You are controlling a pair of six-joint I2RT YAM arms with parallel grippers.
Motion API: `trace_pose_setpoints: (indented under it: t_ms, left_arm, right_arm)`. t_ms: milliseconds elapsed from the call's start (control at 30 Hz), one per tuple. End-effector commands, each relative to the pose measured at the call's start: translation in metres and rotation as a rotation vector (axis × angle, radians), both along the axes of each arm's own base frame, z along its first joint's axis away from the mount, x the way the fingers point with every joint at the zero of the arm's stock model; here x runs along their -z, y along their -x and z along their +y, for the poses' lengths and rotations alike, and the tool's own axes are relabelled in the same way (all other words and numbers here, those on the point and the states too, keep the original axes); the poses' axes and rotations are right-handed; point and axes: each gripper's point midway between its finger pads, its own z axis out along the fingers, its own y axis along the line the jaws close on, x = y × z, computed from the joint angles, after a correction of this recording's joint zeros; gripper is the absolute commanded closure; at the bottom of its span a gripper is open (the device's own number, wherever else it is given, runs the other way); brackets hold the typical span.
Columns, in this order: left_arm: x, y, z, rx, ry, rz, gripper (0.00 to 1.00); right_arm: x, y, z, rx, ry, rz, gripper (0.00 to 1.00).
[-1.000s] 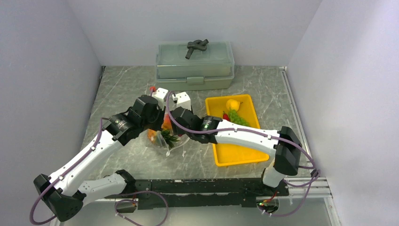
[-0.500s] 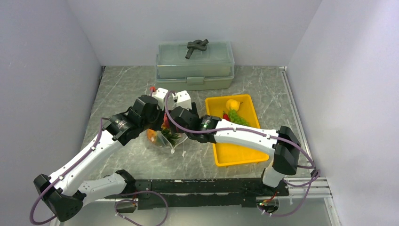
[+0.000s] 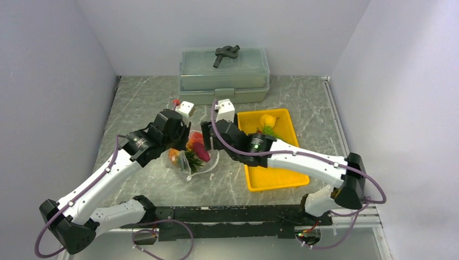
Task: Place the food in the zip-top bag and seal the zipper
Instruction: Place the fake vegetable in the zipper food storage bag, then pick up the fake fruit from the bin.
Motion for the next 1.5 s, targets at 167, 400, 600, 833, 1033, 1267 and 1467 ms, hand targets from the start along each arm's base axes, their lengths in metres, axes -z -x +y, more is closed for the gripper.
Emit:
trace_pose_setpoints:
  t_ms: [167,400,600,833,1033,1267,1467]
  left_arm:
    - [-0.002,-0.003,0.001,-0.005,-0.007,-0.012,1.0]
    - [0.0,-0.003,0.001,-0.004,-0.007,-0.006,1.0]
    - [-0.001,-0.003,0.001,-0.007,-0.006,-0.006,1.0]
    - [-0.002,-0.003,0.001,-0.007,-0.003,-0.008,1.0]
    - [-0.003,-0.002,0.001,-0.006,-0.001,-0.01,1.0]
    - [-0.002,-0.002,0.001,-0.003,-0.003,-0.01,1.0]
    - [-0.002,-0.002,0.001,-0.002,-0.004,-0.008,1.0]
  right_arm:
    - [-0.033,0.007,-0.056,0.109,-0.084,-0.073,0.23]
    - [-0.035,0.006,-0.101,0.198,-0.095,-0.092,0.23]
    - [-0.026,-0.006,-0.135,0.281,-0.055,-0.075,0.18]
    - [-0.002,-0.03,-0.175,0.377,0.008,-0.032,0.14]
    - [0.02,-0.052,-0.195,0.441,0.049,0.017,0.0]
    - [0.04,-0.082,-0.212,0.488,0.117,0.071,0.0]
    - [0.061,-0.111,-0.232,0.539,0.176,0.128,0.0]
